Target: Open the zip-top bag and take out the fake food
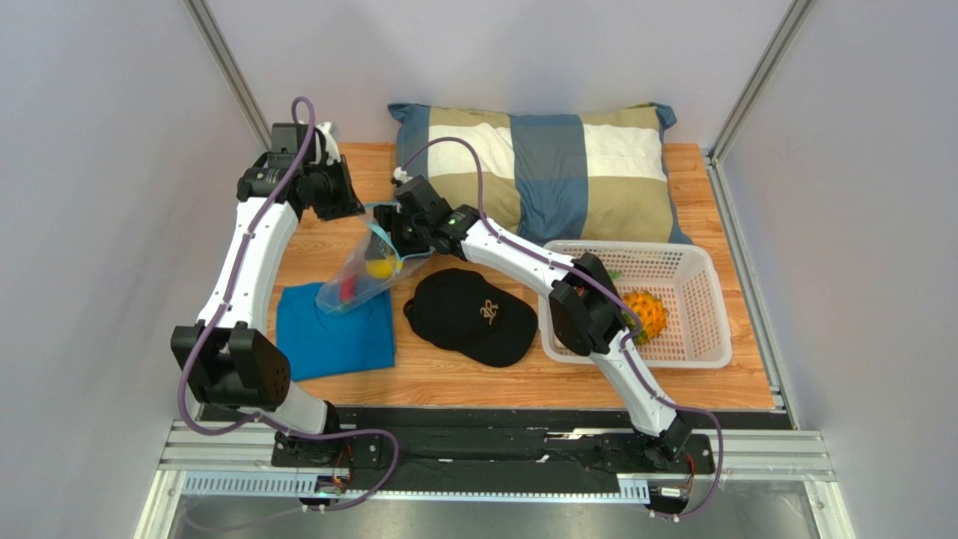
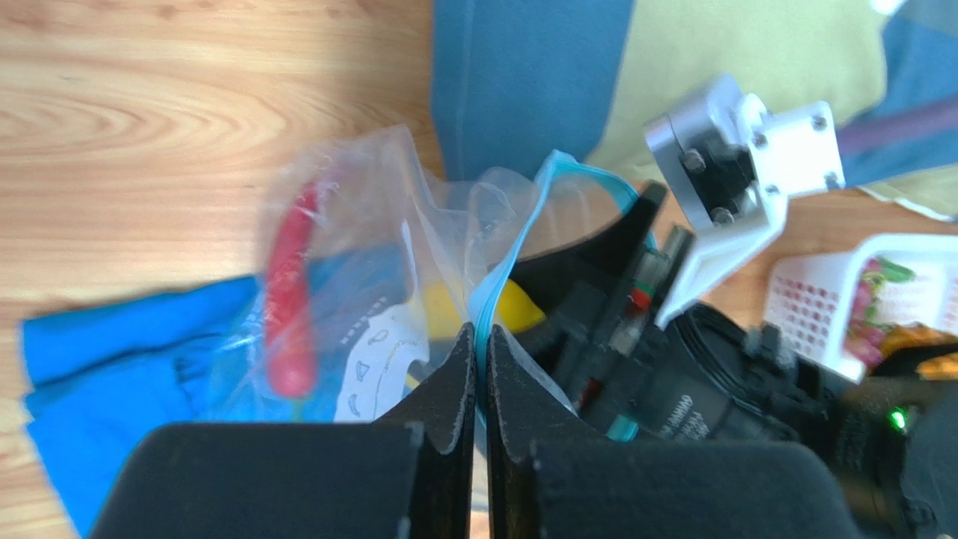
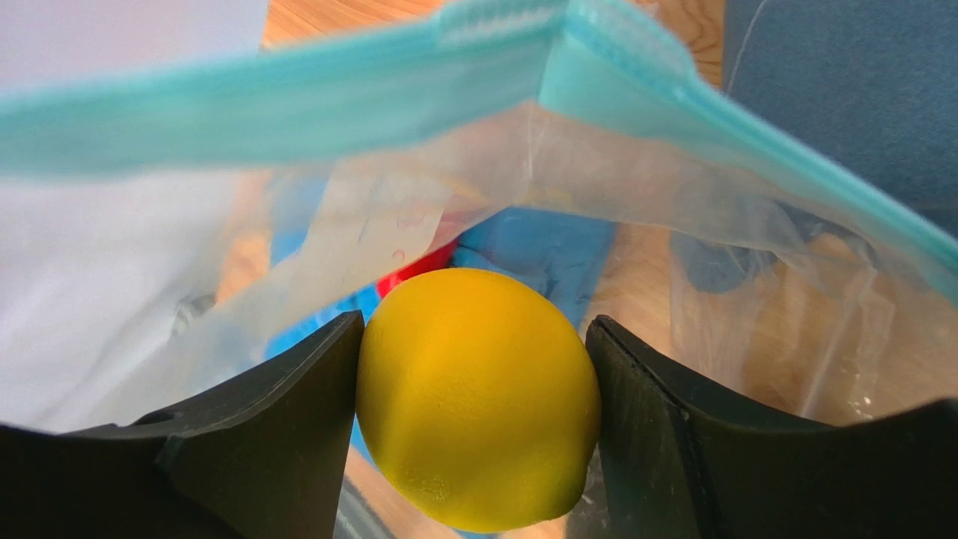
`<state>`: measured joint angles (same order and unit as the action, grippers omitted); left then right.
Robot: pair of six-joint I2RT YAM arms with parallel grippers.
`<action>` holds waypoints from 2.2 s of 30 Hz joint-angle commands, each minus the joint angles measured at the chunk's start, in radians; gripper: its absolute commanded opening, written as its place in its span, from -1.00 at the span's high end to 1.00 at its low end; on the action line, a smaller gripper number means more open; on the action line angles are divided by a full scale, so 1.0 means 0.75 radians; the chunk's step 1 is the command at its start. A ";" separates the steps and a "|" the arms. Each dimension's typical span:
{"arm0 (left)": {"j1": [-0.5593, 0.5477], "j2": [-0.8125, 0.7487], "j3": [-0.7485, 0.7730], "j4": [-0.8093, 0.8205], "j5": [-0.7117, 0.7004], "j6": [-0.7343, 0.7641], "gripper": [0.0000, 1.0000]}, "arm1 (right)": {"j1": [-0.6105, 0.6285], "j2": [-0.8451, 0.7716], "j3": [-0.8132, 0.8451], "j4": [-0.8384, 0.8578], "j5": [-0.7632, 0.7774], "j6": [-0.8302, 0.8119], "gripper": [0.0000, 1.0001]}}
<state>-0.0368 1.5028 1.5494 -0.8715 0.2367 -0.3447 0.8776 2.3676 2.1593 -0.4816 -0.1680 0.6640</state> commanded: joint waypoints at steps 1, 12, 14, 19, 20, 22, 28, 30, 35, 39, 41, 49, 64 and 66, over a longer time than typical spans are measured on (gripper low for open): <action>0.006 0.060 0.194 -0.061 -0.146 0.216 1.00 | -0.017 -0.124 0.117 0.081 -0.028 0.135 1.00; 0.033 0.101 0.364 -0.002 -0.236 0.421 1.00 | -0.023 -0.179 0.244 0.286 0.071 0.157 1.00; 0.041 0.097 0.354 0.019 -0.220 0.409 1.00 | -0.015 -0.195 0.244 0.274 0.123 0.036 1.00; 0.094 0.029 0.266 0.198 0.069 0.394 1.00 | -0.031 -0.126 0.346 0.249 0.138 0.025 1.00; 0.094 0.017 0.250 0.217 0.105 0.388 1.00 | -0.029 -0.124 0.342 0.278 0.150 0.045 1.00; 0.094 0.019 0.243 0.239 0.210 0.390 1.00 | -0.031 -0.126 0.336 0.378 0.195 0.165 1.00; 0.096 -0.020 0.149 0.348 0.239 0.339 1.00 | -0.041 -0.038 0.565 0.298 0.386 0.415 1.00; 0.102 -0.016 0.170 0.336 0.170 0.327 1.00 | -0.045 -0.076 0.518 0.295 0.361 0.385 1.00; 0.127 0.093 0.313 0.201 -0.015 0.306 1.00 | -0.080 -0.469 0.159 0.188 0.377 0.040 1.00; 0.149 0.109 0.280 0.203 -0.023 0.290 1.00 | -0.155 -0.861 -0.346 0.082 0.414 -0.114 1.00; 0.149 0.103 0.239 0.221 -0.041 0.288 1.00 | -0.223 -1.081 -0.633 0.047 0.412 -0.120 1.00; 0.149 0.123 0.158 0.209 -0.172 0.237 1.00 | -0.519 -1.588 -1.298 -0.166 0.437 -0.196 1.00; 0.149 0.142 0.061 0.244 -0.013 0.147 1.00 | -0.689 -1.439 -1.554 -0.137 0.244 -0.235 0.03; 0.149 0.140 0.061 0.248 0.016 0.143 1.00 | -0.689 -1.437 -1.531 -0.206 0.273 -0.231 -0.25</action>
<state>0.0727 1.6135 1.5940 -0.7136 0.1879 -0.2077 0.3592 1.2865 0.9676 -0.6098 0.0315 0.5034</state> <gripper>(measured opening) 0.003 0.698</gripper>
